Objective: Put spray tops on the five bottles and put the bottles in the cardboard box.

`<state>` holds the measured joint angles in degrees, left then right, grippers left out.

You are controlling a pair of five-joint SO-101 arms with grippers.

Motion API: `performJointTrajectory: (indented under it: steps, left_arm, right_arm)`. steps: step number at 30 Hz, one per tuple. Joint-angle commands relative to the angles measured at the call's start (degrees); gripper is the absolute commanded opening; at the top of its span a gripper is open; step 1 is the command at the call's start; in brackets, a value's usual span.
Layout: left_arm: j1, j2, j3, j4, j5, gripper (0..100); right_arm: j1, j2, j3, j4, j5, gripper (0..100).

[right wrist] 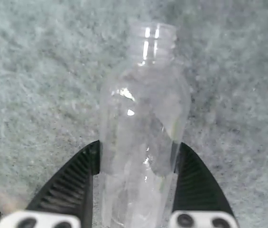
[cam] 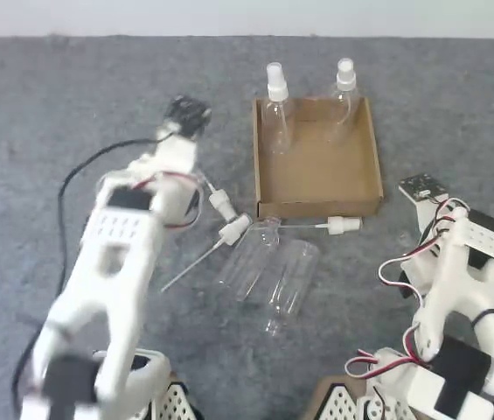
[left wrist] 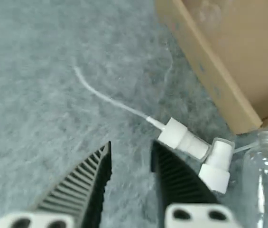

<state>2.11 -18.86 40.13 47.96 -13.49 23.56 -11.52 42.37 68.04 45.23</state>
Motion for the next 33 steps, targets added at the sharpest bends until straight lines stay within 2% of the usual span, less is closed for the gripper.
performJointTrajectory:
  steps: [1, 9, 15, 19, 28, 33]
  left_arm:
    - [2.0, 15.0, -14.5, 0.0, -0.9, 15]
    - [1.2, 37.7, -33.1, 0.0, -0.8, 15]
    - [-2.5, 46.9, -39.7, 0.4, -1.1, 12]
    - [-5.6, 46.3, -39.7, 4.9, -1.3, 8]
    - [-10.5, 37.6, -39.2, 22.7, -5.3, 8]
    - [-11.1, 31.9, -34.9, 26.0, -8.2, 8]
  right_arm:
    - [0.4, -2.3, -2.5, -0.4, 0.9, 8.4]
    - [-1.4, -2.5, 0.4, -0.9, 1.0, 8.4]
    - [-1.5, -2.4, 0.4, -0.9, 1.0, 8.4]
    - [-1.5, -2.5, 0.4, -0.9, 1.0, 8.4]
    - [-1.5, -2.5, 0.4, -0.9, 0.9, 8.4]
    - [-1.5, -2.4, 0.4, -0.9, 0.8, 8.4]
